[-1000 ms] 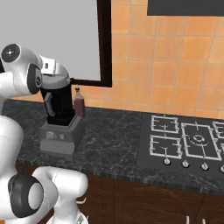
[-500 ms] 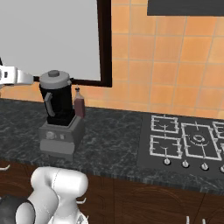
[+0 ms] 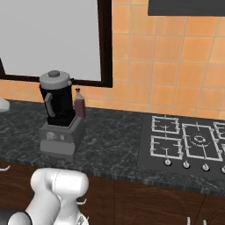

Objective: Close the lid blender by securely placing the lid on top.

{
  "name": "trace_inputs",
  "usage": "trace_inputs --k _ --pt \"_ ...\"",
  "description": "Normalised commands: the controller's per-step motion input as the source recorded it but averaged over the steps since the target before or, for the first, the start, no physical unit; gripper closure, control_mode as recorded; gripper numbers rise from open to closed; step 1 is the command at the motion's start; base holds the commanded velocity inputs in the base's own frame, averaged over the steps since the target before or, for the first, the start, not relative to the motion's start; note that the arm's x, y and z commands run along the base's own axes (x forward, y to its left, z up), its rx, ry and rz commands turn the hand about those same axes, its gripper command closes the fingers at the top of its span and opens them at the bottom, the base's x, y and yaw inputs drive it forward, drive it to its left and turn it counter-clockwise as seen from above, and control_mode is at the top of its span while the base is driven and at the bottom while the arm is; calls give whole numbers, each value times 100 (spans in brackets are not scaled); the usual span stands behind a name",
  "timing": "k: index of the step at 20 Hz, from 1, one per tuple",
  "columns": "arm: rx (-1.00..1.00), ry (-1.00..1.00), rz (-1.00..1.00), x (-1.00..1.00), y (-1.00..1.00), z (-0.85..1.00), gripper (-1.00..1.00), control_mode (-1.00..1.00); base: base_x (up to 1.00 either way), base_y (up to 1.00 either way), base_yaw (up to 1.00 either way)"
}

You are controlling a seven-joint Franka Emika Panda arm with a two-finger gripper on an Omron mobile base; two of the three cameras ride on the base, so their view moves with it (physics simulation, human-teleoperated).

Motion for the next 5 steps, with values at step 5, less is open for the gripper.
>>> trace_inputs --k 5 --pt "0 0 0 0 0 0 -100 -100 0 0 0"
